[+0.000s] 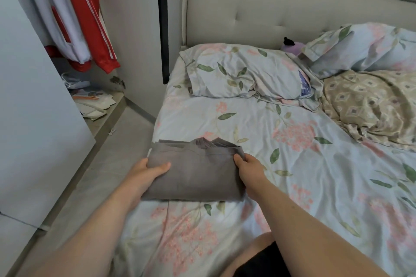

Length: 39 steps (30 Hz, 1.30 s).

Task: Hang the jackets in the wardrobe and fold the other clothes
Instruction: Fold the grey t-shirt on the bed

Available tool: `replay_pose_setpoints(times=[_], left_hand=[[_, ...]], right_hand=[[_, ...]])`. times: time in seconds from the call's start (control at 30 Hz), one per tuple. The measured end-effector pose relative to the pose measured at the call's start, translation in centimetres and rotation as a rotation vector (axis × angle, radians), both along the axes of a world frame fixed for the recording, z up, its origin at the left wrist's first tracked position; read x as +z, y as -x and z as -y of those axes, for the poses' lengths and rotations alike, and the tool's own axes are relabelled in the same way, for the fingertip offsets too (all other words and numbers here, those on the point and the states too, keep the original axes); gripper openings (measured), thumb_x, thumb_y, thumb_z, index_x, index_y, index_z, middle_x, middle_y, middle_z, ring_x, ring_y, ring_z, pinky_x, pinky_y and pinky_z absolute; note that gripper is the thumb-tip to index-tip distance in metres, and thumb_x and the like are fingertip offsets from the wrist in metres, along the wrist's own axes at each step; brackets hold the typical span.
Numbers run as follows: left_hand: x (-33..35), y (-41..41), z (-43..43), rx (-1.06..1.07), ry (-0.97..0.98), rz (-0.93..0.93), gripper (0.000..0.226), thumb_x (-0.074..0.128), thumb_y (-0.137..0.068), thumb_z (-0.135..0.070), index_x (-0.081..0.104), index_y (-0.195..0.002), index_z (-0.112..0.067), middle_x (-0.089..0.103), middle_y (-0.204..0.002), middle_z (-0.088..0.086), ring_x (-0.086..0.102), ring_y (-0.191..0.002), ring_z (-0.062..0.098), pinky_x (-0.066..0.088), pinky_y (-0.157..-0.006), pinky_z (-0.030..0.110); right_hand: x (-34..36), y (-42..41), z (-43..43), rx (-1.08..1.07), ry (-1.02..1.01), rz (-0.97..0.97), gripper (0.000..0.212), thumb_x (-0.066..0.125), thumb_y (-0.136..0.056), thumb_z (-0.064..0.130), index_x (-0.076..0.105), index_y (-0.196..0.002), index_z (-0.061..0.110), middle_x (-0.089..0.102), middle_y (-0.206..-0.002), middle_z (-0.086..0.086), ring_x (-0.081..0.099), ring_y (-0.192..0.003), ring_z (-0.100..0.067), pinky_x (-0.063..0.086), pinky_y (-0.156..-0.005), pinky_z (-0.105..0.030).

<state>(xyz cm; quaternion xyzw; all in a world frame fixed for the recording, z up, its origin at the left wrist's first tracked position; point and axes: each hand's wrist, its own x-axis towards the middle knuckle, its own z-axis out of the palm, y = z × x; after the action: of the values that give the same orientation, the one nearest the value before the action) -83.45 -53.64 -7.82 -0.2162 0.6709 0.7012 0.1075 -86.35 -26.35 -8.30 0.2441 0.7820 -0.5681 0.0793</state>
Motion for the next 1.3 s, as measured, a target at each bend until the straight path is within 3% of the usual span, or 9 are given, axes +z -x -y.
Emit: replay_pose_setpoints(times=[0.13,0.23,0.37,0.47,0.6,0.8,1.0,1.2,1.3], left_hand=[[-1.3,0.7,-0.2,0.027,0.1,-0.004,0.02,0.08,-0.079,-0.01,0.072,-0.097,-0.011,0.076,-0.09,0.008,0.072,-0.084,0.025,0.056,-0.074,0.032],[-1.6,1.4,-0.5,0.065,0.266,-0.149,0.022,0.079,-0.08,-0.012,0.066,-0.091,-0.024,0.072,-0.091,-0.007,0.067,-0.085,0.01,0.05,-0.07,0.026],[-2.5,1.5,-0.8,0.033,0.336,-0.248,0.02,0.07,-0.089,-0.016,0.065,-0.108,-0.02,0.07,-0.102,-0.006,0.064,-0.096,0.011,0.047,-0.077,0.027],[-3.0,1.6,-0.8,0.027,0.404,-0.248,0.024,0.064,-0.094,-0.02,0.064,-0.115,-0.01,0.069,-0.11,0.002,0.063,-0.103,0.019,0.048,-0.086,0.032],[-3.4,2.0,-1.0,0.116,0.46,-0.211,0.025,0.059,-0.096,-0.029,0.063,-0.114,-0.011,0.067,-0.107,0.001,0.06,-0.099,0.019,0.041,-0.08,0.029],[-4.3,2.8,-1.2,0.105,0.394,-0.092,0.021,0.062,-0.095,-0.031,0.07,-0.094,-0.012,0.069,-0.092,0.003,0.064,-0.091,0.024,0.04,-0.072,0.029],[-2.1,3.2,-1.5,0.144,0.425,-0.342,0.008,0.066,-0.091,-0.03,0.061,-0.085,-0.032,0.061,-0.081,-0.025,0.058,-0.075,-0.017,0.038,-0.057,0.002],[-2.9,3.9,-1.4,0.162,0.205,0.001,0.012,0.067,-0.092,-0.026,0.064,-0.081,-0.02,0.068,-0.086,0.0,0.066,-0.086,0.022,0.048,-0.066,0.029],[-2.1,3.7,-1.3,0.152,0.477,0.045,0.031,0.07,-0.087,-0.035,0.06,-0.104,-0.011,0.065,-0.101,0.005,0.062,-0.101,0.033,0.047,-0.073,0.034]], right_hand=[[-0.8,0.9,0.1,0.003,-0.088,0.054,0.04,0.052,-0.099,0.042,0.066,-0.096,0.005,0.068,-0.097,-0.014,0.064,-0.095,-0.032,0.053,-0.087,-0.045],[-0.4,1.2,-0.3,-0.009,0.101,0.155,0.049,0.052,-0.096,0.054,0.065,-0.112,0.01,0.067,-0.11,-0.007,0.062,-0.106,-0.028,0.05,-0.099,-0.047],[-0.1,0.4,-1.4,0.02,0.253,0.271,0.036,0.068,-0.091,0.033,0.062,-0.118,0.01,0.066,-0.117,-0.006,0.063,-0.107,-0.027,0.052,-0.098,-0.047],[-0.1,0.0,-1.0,0.087,0.056,0.198,0.017,0.057,-0.098,0.024,0.061,-0.103,0.009,0.065,-0.103,-0.008,0.062,-0.092,-0.024,0.055,-0.08,-0.039],[-0.5,0.4,0.4,0.138,-0.365,-0.066,0.031,0.046,-0.103,0.026,0.045,-0.073,0.018,0.053,-0.076,0.001,0.05,-0.07,-0.015,0.033,-0.057,-0.023],[-1.3,1.0,0.2,0.112,-0.511,0.064,0.031,0.044,-0.103,0.031,0.051,-0.081,0.011,0.054,-0.079,-0.002,0.052,-0.08,-0.025,0.038,-0.073,-0.032],[-1.2,0.6,0.8,0.084,-0.625,-0.134,0.033,0.039,-0.103,0.034,0.038,-0.074,0.02,0.051,-0.071,0.002,0.049,-0.062,-0.015,0.029,-0.051,-0.03],[-1.3,1.0,0.0,0.095,-0.587,0.04,0.03,0.041,-0.102,0.03,0.046,-0.076,0.015,0.053,-0.074,0.001,0.053,-0.073,-0.022,0.034,-0.061,-0.033],[-1.1,0.6,0.5,0.067,-0.63,-0.005,0.019,0.047,-0.099,0.027,0.053,-0.094,0.009,0.058,-0.089,-0.003,0.06,-0.089,-0.031,0.04,-0.069,-0.034]])
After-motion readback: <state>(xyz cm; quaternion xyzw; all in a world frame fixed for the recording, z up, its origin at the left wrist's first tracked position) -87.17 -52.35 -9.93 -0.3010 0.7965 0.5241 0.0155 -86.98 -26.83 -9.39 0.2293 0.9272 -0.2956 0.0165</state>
